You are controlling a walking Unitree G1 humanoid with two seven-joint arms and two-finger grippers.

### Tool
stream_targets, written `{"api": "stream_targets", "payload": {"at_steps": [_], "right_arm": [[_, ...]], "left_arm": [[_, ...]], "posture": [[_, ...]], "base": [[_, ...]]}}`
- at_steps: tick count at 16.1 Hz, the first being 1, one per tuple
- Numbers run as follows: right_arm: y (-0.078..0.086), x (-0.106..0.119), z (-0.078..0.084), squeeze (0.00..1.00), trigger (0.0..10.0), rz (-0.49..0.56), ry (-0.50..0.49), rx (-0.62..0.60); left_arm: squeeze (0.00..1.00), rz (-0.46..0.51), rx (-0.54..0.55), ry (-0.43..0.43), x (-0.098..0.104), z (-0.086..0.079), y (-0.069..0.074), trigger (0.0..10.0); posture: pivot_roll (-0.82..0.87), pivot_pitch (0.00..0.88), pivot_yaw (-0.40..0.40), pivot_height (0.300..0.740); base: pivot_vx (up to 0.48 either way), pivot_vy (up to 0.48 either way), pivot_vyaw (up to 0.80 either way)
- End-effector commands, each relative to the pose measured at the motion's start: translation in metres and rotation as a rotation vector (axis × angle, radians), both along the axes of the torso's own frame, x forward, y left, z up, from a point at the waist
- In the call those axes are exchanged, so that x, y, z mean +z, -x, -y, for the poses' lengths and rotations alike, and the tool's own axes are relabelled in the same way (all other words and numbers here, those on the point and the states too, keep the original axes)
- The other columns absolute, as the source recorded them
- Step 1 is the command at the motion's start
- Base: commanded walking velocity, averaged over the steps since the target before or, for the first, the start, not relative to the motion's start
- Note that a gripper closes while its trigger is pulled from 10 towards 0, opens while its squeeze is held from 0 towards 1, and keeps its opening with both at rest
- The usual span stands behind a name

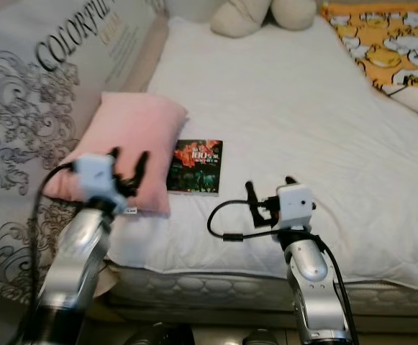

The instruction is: Clean up the room

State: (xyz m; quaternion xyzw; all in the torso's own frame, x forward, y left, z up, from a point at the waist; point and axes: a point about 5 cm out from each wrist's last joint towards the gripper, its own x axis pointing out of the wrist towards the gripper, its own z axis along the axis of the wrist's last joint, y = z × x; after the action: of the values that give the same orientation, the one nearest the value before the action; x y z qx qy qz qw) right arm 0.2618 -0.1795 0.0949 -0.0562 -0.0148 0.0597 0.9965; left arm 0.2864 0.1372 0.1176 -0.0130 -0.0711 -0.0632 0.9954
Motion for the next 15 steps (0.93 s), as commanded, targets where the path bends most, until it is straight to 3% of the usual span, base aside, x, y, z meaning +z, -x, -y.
{"api": "stream_targets", "payload": {"at_steps": [1,3,5,7,9,15], "right_arm": [[0.001,0.004,0.003,0.00,10.0,0.050,-0.059,-0.035],[-0.001,0.008,0.004,0.00,10.0,0.082,-0.094,-0.069],[-0.009,0.001,0.016,0.00,10.0,0.037,-0.168,-0.173],[-0.015,-0.002,0.012,0.00,10.0,0.028,-0.093,-0.145],[-0.016,-0.003,0.010,0.00,10.0,0.021,-0.085,-0.136],[-0.022,-0.012,0.000,0.00,10.0,-0.010,-0.069,-0.103]], "left_arm": [[0.00,0.026,0.064,-0.006,0.001,-0.012,0.010,10.0],[0.00,-0.020,0.093,-0.051,-0.014,-0.022,0.023,10.0],[0.00,-0.084,0.142,-0.066,-0.025,-0.031,0.024,10.0],[0.00,-0.087,0.141,-0.123,-0.028,-0.029,0.021,10.0],[0.00,-0.090,0.144,-0.127,-0.028,-0.029,0.020,10.0],[0.00,-0.129,0.151,-0.130,-0.034,-0.023,0.012,10.0]], "posture": [[-0.18,0.000,0.148,0.740],[-0.18,0.000,0.143,0.740],[-0.17,0.000,0.123,0.740],[-0.16,0.000,0.112,0.740],[-0.15,0.000,0.112,0.740],[-0.16,0.000,0.127,0.740]], "base": [[0.000,0.000,0.00],[0.000,0.000,0.00],[0.000,0.000,0.00],[0.000,0.000,0.00],[0.000,0.000,0.00],[0.000,-0.442,0.00]]}}
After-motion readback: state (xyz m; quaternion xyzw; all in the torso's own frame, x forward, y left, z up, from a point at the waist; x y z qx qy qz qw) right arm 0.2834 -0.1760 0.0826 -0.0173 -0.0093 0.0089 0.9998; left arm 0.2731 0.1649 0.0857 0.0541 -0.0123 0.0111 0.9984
